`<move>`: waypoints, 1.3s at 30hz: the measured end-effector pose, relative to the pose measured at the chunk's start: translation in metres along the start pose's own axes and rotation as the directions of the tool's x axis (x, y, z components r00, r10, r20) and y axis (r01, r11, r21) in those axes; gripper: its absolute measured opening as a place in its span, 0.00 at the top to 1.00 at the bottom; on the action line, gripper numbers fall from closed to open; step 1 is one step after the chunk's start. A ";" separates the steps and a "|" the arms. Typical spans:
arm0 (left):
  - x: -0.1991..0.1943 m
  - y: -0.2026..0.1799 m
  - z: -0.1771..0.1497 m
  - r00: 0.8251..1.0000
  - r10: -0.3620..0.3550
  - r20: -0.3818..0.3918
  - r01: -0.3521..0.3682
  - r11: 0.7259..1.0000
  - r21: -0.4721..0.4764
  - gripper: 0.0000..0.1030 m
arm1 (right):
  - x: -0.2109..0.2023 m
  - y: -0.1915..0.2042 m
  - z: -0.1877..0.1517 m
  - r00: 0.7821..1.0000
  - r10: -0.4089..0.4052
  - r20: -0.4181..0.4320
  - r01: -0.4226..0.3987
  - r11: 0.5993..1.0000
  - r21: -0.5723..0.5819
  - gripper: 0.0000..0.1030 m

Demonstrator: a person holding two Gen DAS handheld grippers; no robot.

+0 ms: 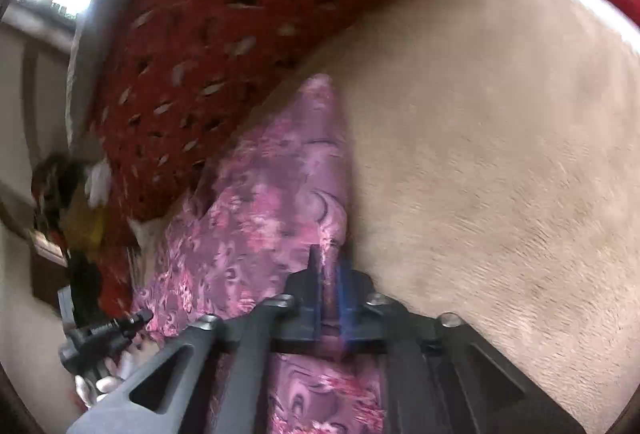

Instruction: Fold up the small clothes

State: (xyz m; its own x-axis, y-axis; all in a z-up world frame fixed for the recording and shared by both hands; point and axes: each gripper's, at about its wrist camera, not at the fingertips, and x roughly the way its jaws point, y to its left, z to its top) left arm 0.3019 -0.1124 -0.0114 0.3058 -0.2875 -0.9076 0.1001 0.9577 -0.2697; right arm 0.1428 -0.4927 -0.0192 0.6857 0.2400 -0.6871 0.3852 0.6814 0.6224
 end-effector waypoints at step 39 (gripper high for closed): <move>-0.062 0.266 0.045 0.993 0.105 0.047 -0.084 0.940 -0.330 0.47 | 0.156 0.236 -0.150 0.986 0.074 -0.149 -0.143 0.836 -0.530 0.58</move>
State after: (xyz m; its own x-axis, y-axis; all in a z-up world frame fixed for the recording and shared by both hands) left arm 0.3519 0.1595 -0.0119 0.3585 -0.1855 -0.9149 -0.2443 0.9273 -0.2837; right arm 0.2482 -0.1903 -0.0361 0.6130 0.3903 -0.6870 -0.1033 0.9016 0.4200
